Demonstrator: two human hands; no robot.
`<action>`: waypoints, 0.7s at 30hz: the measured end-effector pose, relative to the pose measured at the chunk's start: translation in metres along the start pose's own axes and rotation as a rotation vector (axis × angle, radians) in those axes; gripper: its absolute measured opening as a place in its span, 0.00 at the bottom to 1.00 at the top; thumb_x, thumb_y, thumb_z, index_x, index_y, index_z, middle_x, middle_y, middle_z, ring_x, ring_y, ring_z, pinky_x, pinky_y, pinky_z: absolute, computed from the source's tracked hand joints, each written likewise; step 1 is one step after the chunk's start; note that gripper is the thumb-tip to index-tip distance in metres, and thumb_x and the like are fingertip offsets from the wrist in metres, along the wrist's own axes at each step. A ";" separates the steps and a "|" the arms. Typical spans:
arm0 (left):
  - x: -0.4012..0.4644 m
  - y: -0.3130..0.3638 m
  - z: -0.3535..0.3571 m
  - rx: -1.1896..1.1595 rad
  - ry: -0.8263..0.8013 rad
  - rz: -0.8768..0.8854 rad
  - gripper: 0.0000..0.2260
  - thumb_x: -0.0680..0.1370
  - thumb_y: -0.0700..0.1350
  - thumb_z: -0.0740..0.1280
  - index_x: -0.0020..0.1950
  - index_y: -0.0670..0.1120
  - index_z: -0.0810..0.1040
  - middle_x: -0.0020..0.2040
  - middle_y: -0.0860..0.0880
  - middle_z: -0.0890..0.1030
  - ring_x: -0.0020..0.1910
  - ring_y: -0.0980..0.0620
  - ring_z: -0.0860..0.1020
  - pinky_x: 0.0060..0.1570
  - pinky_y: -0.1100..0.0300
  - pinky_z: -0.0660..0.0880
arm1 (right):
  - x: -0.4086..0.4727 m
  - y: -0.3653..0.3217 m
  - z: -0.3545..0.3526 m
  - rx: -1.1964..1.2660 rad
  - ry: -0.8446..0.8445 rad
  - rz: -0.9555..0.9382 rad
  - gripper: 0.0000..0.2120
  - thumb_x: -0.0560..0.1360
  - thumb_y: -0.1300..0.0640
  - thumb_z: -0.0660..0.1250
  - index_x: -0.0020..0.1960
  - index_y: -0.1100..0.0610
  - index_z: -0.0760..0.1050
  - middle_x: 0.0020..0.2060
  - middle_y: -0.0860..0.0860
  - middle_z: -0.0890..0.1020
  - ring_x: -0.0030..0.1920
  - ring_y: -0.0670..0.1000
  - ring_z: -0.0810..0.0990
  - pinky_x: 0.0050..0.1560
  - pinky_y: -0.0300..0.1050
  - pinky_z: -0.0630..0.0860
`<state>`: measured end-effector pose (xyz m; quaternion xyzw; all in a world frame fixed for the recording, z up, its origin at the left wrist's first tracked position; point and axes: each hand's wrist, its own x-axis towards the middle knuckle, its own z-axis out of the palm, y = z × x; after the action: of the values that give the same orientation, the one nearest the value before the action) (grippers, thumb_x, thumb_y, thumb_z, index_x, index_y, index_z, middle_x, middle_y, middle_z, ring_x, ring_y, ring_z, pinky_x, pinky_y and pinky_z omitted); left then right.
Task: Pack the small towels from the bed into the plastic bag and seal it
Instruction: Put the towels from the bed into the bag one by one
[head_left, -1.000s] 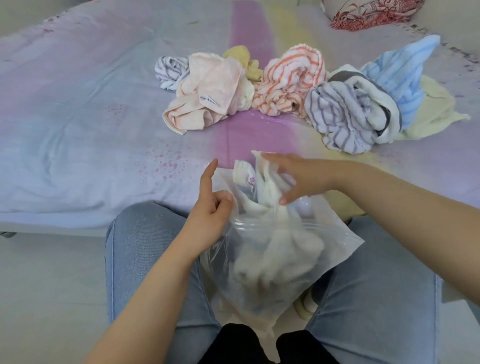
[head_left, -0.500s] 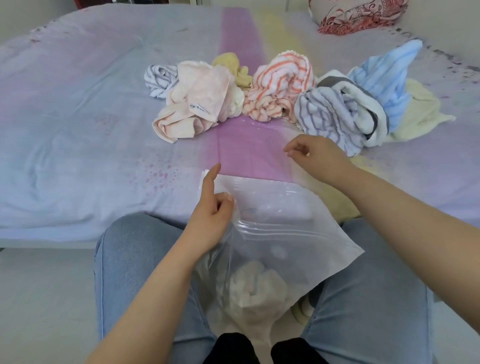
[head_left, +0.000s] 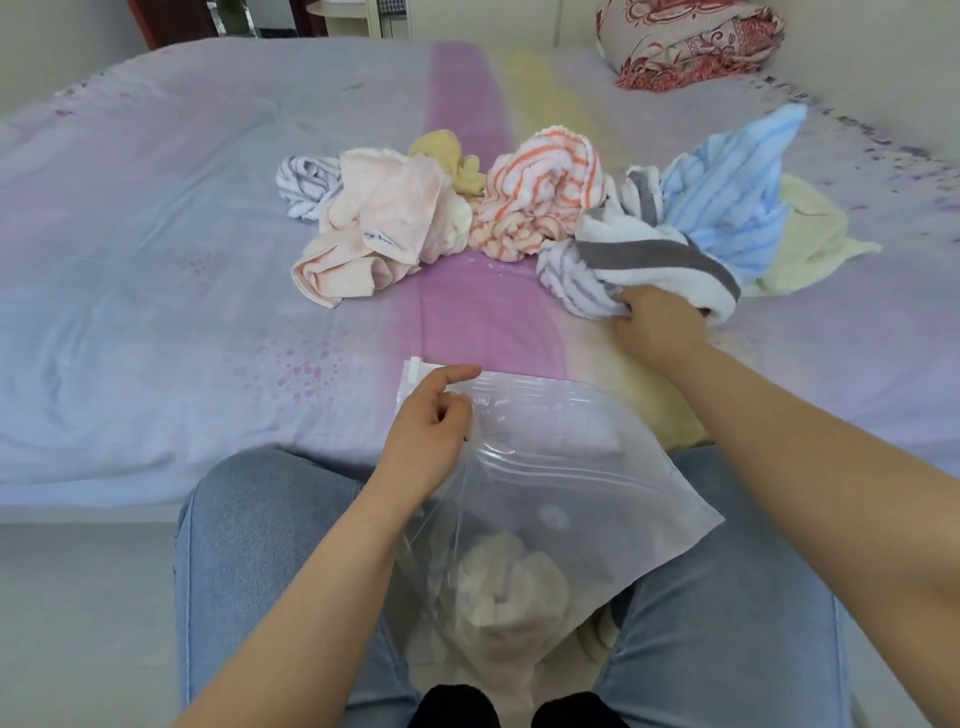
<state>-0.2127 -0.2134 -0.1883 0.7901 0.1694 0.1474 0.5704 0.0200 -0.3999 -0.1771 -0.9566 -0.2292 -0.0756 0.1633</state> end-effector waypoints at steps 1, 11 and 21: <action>0.000 -0.001 0.000 0.003 0.002 0.000 0.16 0.79 0.39 0.57 0.62 0.54 0.75 0.32 0.49 0.71 0.29 0.56 0.67 0.30 0.68 0.67 | -0.003 -0.007 -0.002 0.026 0.033 -0.024 0.06 0.76 0.57 0.61 0.45 0.58 0.74 0.46 0.61 0.81 0.49 0.62 0.80 0.42 0.47 0.68; 0.000 -0.006 0.000 0.001 0.021 0.009 0.16 0.79 0.39 0.58 0.62 0.52 0.76 0.29 0.54 0.70 0.29 0.56 0.69 0.37 0.63 0.69 | -0.012 -0.036 -0.022 -0.051 0.215 -0.016 0.33 0.71 0.45 0.68 0.72 0.52 0.63 0.71 0.57 0.65 0.70 0.62 0.65 0.64 0.59 0.65; -0.001 -0.011 -0.003 -0.040 0.035 -0.027 0.17 0.80 0.38 0.56 0.65 0.51 0.75 0.30 0.50 0.70 0.30 0.55 0.68 0.34 0.64 0.69 | -0.015 -0.033 -0.078 1.040 0.476 0.177 0.16 0.73 0.56 0.65 0.60 0.59 0.75 0.50 0.51 0.80 0.49 0.45 0.79 0.54 0.45 0.79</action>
<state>-0.2162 -0.2086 -0.1978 0.7734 0.1868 0.1570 0.5851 -0.0139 -0.4052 -0.0982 -0.7229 -0.1125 -0.1520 0.6645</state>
